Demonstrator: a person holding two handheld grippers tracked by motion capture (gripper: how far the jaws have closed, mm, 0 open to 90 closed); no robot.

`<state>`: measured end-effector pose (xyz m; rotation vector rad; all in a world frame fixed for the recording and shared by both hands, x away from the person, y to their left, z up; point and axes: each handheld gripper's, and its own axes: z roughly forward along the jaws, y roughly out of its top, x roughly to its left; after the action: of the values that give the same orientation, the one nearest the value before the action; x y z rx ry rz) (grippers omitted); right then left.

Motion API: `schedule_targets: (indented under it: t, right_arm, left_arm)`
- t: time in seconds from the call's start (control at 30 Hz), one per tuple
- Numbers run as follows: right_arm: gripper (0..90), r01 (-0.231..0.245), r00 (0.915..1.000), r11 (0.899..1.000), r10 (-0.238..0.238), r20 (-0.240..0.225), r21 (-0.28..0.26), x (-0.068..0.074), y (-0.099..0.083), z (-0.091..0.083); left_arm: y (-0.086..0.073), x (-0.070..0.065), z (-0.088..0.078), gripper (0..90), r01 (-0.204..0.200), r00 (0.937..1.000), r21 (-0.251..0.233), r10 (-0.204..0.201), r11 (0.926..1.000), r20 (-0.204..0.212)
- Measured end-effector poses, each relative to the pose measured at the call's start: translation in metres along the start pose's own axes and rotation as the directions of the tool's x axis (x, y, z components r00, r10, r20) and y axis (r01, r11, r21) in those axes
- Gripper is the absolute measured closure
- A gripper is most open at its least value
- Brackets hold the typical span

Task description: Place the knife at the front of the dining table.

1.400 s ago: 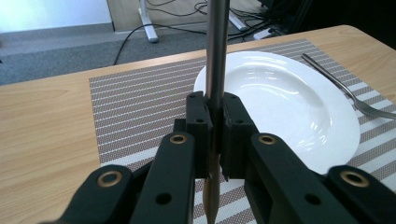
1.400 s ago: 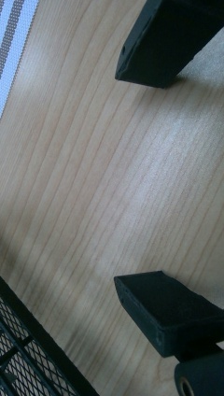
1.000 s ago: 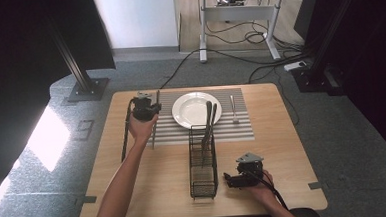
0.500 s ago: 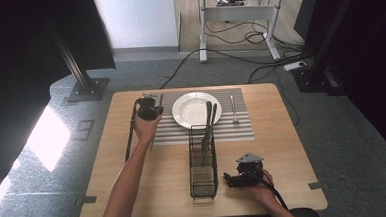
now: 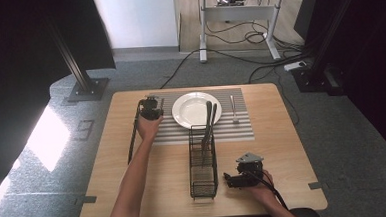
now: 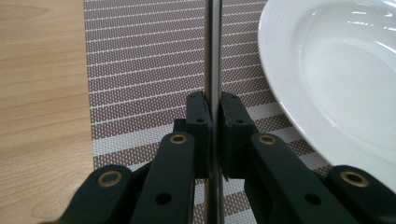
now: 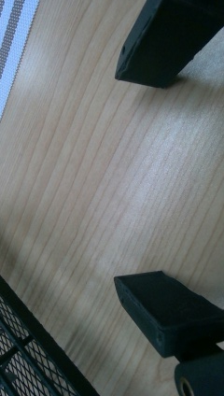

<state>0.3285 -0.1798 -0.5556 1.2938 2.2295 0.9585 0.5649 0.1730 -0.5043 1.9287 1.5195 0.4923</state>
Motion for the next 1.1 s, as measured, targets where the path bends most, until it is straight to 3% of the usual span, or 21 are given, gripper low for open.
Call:
schedule_targets:
  t: [0.5,0.93,1.1]
  right_arm:
    - [3.7,0.000,1.0000,1.000,0.000,0.002,0.000,0.000,0.000,0.000]
    - [5.1,0.005,1.0000,1.000,-0.005,-0.005,-0.005,0.001,0.000,-0.001]
    - [5.0,0.005,1.0000,1.000,-0.005,-0.003,-0.005,0.001,0.000,-0.001]
  left_arm:
    - [0.002,0.016,0.012,83.7,0.030,0.9995,0.027,-0.030,0.9992,-0.007]
    - [-0.004,0.015,0.027,83.5,0.024,0.9992,0.081,-0.021,0.9964,-0.035]
    - [-0.005,0.013,0.028,83.3,0.010,0.9991,0.074,-0.007,0.9972,-0.042]
